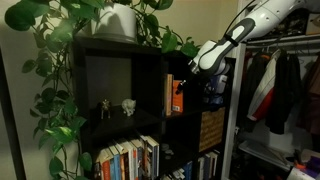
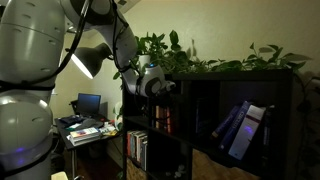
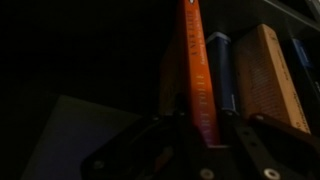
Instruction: Move the orange book to the top left shelf
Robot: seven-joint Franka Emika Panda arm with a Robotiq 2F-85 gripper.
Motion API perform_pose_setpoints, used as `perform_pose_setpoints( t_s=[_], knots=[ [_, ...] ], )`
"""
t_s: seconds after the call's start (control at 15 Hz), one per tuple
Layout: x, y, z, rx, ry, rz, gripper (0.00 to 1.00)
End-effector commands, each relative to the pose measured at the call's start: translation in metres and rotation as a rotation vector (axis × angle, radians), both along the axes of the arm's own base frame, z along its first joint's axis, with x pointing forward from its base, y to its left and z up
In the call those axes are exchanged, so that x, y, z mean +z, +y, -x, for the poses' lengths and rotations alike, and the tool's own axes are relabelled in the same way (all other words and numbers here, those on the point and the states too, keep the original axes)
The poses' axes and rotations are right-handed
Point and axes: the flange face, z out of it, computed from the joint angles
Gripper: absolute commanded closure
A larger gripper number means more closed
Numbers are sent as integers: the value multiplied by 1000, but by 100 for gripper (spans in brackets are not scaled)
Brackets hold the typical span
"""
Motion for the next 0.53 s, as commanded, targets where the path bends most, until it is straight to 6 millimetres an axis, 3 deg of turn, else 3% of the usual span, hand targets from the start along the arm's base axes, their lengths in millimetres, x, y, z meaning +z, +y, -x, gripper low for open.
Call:
perform_pose_setpoints(
  t_s=[0.0,0.47],
  knots=[
    [16,-6,25,-11,10,-6,92],
    [21,-40,69,-86,36,18,92]
  ],
)
